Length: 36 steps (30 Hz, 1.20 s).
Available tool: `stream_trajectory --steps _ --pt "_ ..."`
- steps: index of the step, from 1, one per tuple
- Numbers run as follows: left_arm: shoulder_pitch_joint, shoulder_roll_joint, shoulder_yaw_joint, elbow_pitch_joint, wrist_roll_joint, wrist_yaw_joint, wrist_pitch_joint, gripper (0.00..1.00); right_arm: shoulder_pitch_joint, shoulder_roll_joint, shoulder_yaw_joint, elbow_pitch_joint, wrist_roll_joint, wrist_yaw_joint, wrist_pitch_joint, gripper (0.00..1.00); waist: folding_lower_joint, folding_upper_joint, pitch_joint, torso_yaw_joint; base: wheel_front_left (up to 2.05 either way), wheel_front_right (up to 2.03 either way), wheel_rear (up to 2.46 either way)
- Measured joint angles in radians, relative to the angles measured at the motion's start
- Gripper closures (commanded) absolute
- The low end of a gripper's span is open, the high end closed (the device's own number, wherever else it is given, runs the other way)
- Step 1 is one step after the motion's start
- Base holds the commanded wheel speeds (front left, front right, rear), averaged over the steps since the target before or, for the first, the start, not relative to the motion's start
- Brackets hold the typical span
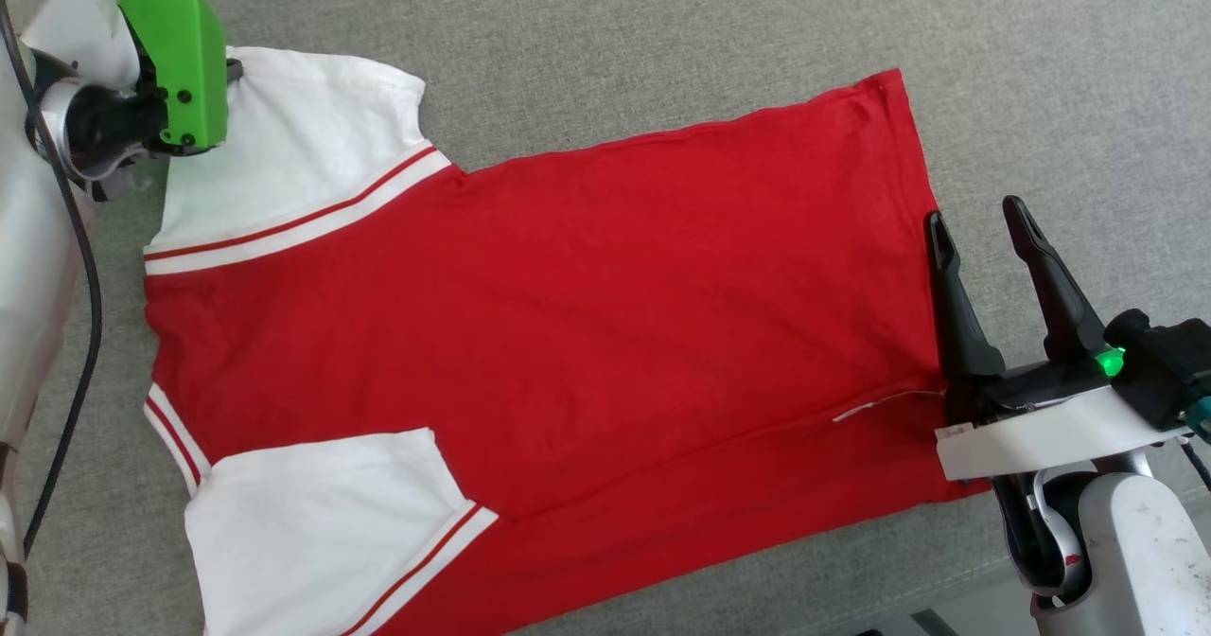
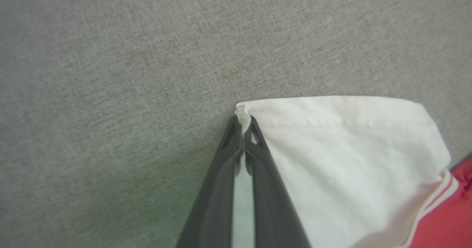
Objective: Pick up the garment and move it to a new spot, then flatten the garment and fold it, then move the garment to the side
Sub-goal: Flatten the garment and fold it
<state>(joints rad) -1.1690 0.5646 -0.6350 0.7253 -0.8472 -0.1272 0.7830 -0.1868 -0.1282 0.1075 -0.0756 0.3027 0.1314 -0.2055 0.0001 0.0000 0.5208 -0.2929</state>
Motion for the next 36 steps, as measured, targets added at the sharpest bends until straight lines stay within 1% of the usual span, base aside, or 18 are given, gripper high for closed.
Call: stream_trajectory --steps 4,9,16,20,25,28,31,36 --pt "0.042 -0.020 0.030 0.002 -0.026 0.000 -0.101 1.00 0.000 -0.006 -0.007 0.001 -0.001 0.000 0.018 0.00 0.0000 0.0000 -0.028 0.013 0.00 0.00 0.00" --pt "0.094 -0.029 0.023 -0.021 -0.025 0.000 -0.198 1.00 0.006 -0.024 -0.016 0.002 -0.002 0.000 0.053 0.00 0.0000 0.0000 -0.077 0.032 0.00 0.00 0.00" --pt "0.164 -0.018 0.008 -0.106 -0.025 0.000 -0.277 1.00 0.039 -0.068 -0.042 -0.013 -0.002 0.000 0.126 0.00 0.0000 0.0000 -0.153 0.071 0.00 0.00 0.00" --pt "0.206 -0.015 0.001 -0.174 -0.025 0.001 -0.299 1.00 0.048 -0.100 -0.055 -0.021 -0.002 0.000 0.184 0.00 -0.0001 0.0000 -0.188 0.099 0.00 0.00 0.00" --pt "0.290 0.002 -0.005 -0.318 -0.024 0.028 -0.325 1.00 0.056 -0.145 -0.068 -0.046 0.004 0.000 0.312 0.00 -0.0001 0.0000 -0.228 0.146 0.00 0.00 0.00" --pt "0.351 0.018 -0.010 -0.417 -0.024 0.056 -0.334 1.00 0.051 -0.201 -0.068 -0.051 0.022 0.000 0.411 0.00 -0.0001 0.0000 -0.240 0.174 0.00 0.00 0.00" --pt "0.399 0.031 -0.007 -0.510 -0.016 0.089 -0.357 1.00 0.020 -0.262 -0.049 -0.049 0.059 0.000 0.541 0.00 -0.0002 0.0000 -0.243 0.202 0.00 0.00 0.00" --pt "0.467 0.050 -0.003 -0.663 -0.003 0.141 -0.387 1.00 -0.086 -0.355 -0.024 -0.015 0.118 0.000 0.725 0.00 -0.0001 0.0000 -0.221 0.236 0.00 0.00 0.00"
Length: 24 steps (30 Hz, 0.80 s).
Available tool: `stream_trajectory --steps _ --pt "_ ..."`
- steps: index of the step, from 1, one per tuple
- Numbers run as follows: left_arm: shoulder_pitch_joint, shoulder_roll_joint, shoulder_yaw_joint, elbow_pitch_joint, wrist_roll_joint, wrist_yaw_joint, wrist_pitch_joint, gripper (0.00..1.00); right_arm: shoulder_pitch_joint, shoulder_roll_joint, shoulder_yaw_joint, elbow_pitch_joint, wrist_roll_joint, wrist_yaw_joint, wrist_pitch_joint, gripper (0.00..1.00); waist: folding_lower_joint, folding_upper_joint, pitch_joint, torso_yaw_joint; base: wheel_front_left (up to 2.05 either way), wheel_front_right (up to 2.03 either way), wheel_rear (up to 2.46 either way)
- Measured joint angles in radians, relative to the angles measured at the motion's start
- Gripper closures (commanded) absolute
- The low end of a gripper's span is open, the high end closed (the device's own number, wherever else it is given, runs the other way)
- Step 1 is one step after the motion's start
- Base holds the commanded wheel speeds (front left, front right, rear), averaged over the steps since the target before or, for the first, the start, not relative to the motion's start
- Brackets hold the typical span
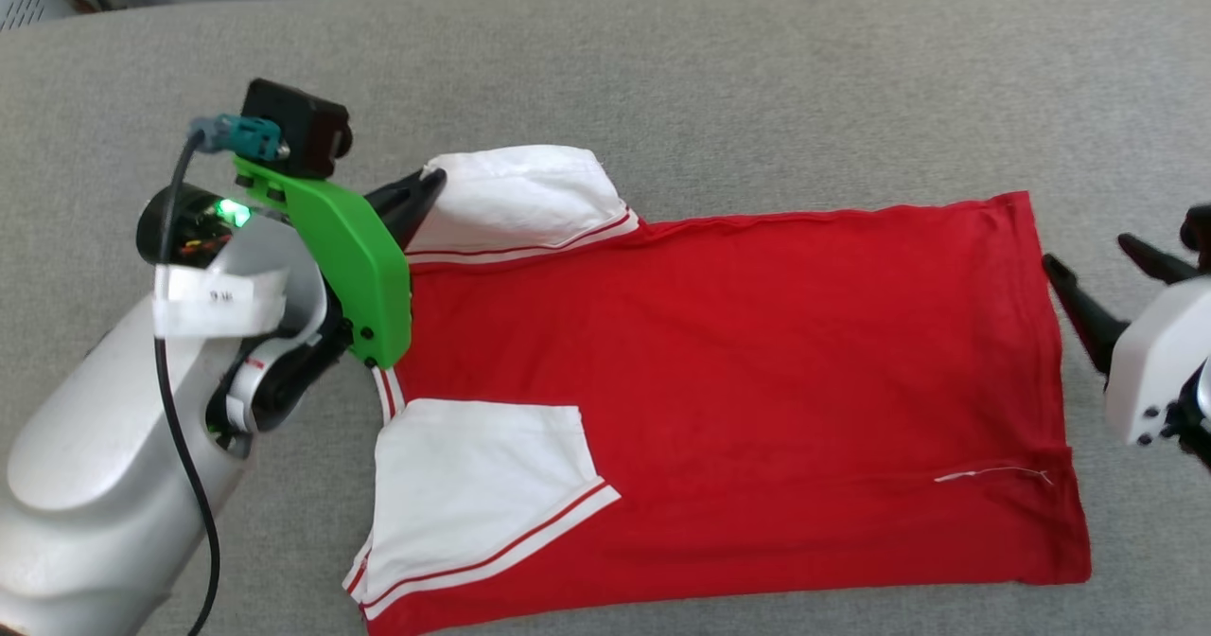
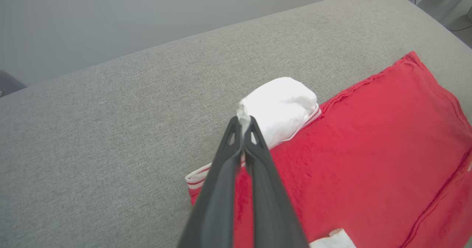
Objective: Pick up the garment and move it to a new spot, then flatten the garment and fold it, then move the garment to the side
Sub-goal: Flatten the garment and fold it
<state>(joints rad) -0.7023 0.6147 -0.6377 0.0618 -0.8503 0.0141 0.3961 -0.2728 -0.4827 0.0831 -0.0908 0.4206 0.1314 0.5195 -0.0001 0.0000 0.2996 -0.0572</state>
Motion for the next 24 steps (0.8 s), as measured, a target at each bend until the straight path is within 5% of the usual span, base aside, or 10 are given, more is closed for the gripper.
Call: stream_trajectory --steps 10,24 --pt "0.029 0.018 -0.009 -0.179 0.042 0.053 -0.007 1.00 -0.226 -0.068 0.050 0.180 0.046 0.000 0.182 0.00 0.0000 0.0000 0.090 0.052 0.00 0.00 0.00" --pt "0.027 0.014 -0.022 -0.233 0.068 0.061 -0.017 1.00 -0.343 -0.098 0.119 0.388 0.037 0.000 0.159 0.00 0.0000 0.0000 0.178 0.129 0.00 0.00 0.00"
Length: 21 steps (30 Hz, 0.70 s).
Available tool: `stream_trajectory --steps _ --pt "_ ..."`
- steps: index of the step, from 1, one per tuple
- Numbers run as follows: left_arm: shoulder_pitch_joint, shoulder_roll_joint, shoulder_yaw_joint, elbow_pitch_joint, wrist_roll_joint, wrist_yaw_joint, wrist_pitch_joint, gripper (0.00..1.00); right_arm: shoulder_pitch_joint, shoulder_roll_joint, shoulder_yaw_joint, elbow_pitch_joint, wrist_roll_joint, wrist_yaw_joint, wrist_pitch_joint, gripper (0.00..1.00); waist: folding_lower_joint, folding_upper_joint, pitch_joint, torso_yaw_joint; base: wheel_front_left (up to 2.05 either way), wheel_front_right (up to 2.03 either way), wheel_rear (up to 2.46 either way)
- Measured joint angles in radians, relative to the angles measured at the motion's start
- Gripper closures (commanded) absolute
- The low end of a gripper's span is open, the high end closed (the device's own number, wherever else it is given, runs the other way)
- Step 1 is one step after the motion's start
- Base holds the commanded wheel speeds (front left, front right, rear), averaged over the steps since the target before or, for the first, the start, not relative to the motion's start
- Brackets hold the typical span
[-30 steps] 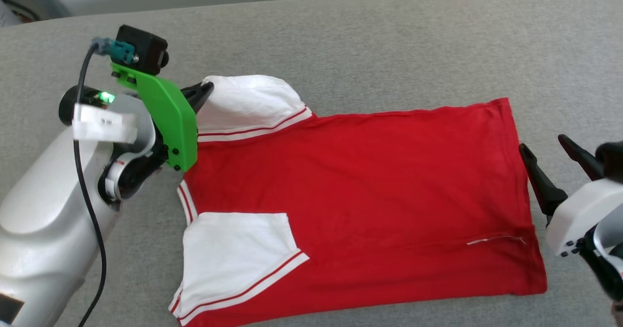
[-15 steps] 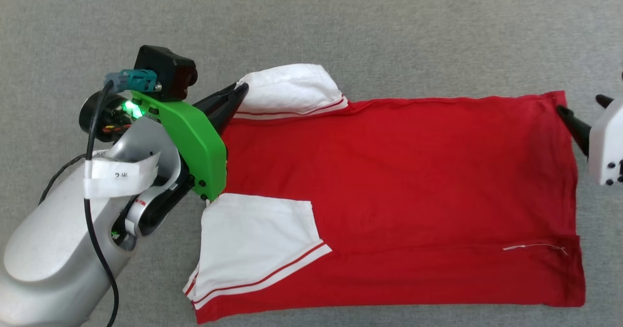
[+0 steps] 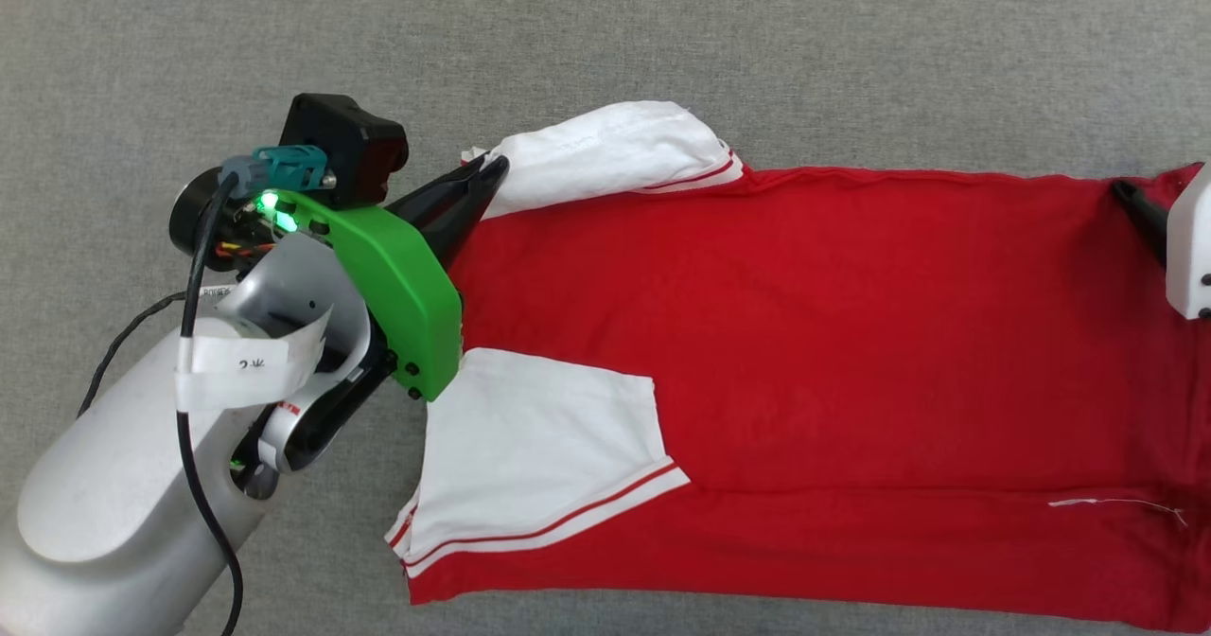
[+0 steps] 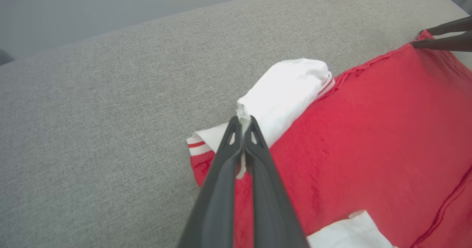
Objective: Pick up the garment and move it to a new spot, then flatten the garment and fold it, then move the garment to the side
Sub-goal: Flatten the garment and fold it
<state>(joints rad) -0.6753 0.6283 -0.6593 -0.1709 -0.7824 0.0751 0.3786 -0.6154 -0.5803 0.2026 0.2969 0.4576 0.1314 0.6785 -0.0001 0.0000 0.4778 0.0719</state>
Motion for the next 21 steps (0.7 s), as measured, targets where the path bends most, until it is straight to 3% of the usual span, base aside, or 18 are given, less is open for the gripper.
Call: stream_trajectory --steps 4,6,7,21 --pt "0.000 -0.001 -0.003 0.003 0.000 0.000 -0.009 1.00 -0.010 -0.007 0.009 0.044 0.004 0.000 -0.005 0.00 0.0001 0.0000 0.005 0.011 0.00 0.00 0.00" --pt "0.000 -0.003 -0.004 0.008 0.000 0.000 -0.010 1.00 -0.015 -0.008 0.011 0.059 0.010 0.000 -0.005 0.78 0.0000 0.0000 0.001 0.013 0.00 0.00 0.00" --pt "0.000 -0.004 -0.006 0.012 0.000 0.000 -0.013 1.00 -0.019 -0.008 0.013 0.066 0.015 0.000 -0.006 1.00 0.0000 0.0000 -0.001 0.013 0.00 0.00 0.00" --pt "0.037 -0.020 -0.002 0.094 -0.011 0.000 -0.072 1.00 0.031 0.021 0.009 0.099 0.069 0.000 -0.098 1.00 0.0001 0.0000 -0.097 -0.003 0.00 0.00 0.00"
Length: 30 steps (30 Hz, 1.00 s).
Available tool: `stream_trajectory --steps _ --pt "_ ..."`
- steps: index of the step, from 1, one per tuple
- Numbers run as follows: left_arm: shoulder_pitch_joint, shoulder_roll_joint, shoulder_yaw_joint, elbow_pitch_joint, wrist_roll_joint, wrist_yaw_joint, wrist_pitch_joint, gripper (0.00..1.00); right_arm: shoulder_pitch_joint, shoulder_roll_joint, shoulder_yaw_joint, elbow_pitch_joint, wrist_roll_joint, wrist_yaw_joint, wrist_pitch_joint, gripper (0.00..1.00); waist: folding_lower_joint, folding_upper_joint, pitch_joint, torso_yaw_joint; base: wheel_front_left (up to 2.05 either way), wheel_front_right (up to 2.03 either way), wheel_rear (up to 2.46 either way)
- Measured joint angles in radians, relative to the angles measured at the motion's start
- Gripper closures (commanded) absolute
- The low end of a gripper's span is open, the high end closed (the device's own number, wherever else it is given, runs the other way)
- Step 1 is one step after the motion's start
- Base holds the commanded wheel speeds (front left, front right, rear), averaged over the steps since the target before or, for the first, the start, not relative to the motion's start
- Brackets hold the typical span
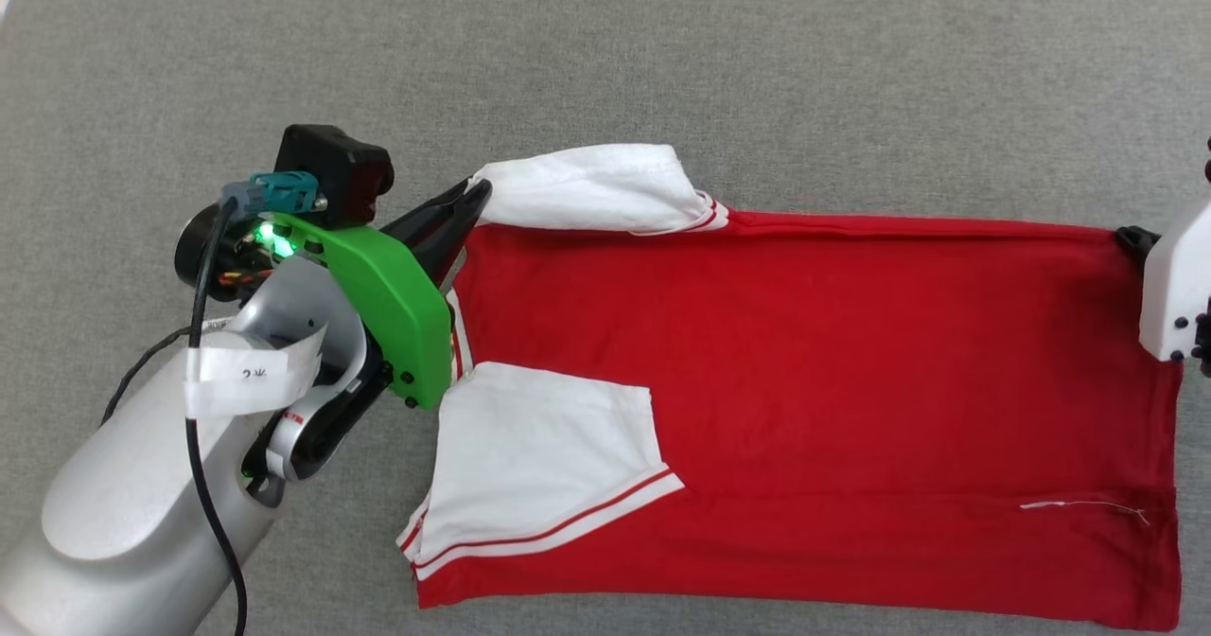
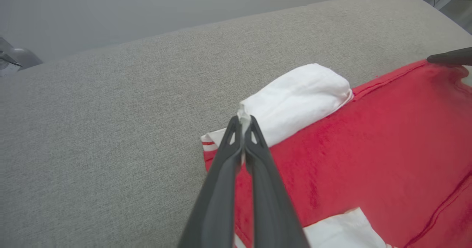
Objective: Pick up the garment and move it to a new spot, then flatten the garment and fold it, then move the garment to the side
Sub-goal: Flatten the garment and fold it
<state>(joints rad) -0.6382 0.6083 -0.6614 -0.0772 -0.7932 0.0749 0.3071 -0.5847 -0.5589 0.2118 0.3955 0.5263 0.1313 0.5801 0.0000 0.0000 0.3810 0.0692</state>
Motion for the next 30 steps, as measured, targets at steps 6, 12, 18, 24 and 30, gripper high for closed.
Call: stream_trajectory --steps 6,12,18,24,30 --pt "0.035 0.002 0.004 0.012 -0.011 0.007 -0.017 1.00 0.052 -0.001 -0.023 -0.044 0.015 0.000 -0.068 1.00 0.0000 0.0000 -0.061 -0.011 0.00 0.00 0.00" --pt "0.137 0.016 0.002 0.005 -0.045 0.032 -0.031 1.00 0.190 0.011 -0.084 -0.117 0.062 0.000 -0.135 1.00 0.0000 0.0000 -0.147 -0.016 0.00 0.00 0.00" --pt "0.280 0.037 -0.018 -0.020 -0.071 0.067 -0.043 1.00 0.375 0.032 -0.123 -0.195 0.114 0.000 -0.140 1.00 0.0000 0.0000 -0.207 -0.010 0.00 0.00 0.00" --pt "0.373 0.048 -0.054 -0.015 -0.081 0.074 -0.041 1.00 0.479 0.034 -0.125 -0.252 0.132 0.000 -0.106 1.00 0.0000 0.0000 -0.232 -0.010 0.00 0.00 0.00" --pt "0.407 0.050 -0.103 0.043 -0.079 0.076 -0.029 1.00 0.545 0.015 -0.082 -0.285 0.121 0.000 -0.081 1.00 0.0000 0.0000 -0.235 -0.015 0.00 0.00 0.00"
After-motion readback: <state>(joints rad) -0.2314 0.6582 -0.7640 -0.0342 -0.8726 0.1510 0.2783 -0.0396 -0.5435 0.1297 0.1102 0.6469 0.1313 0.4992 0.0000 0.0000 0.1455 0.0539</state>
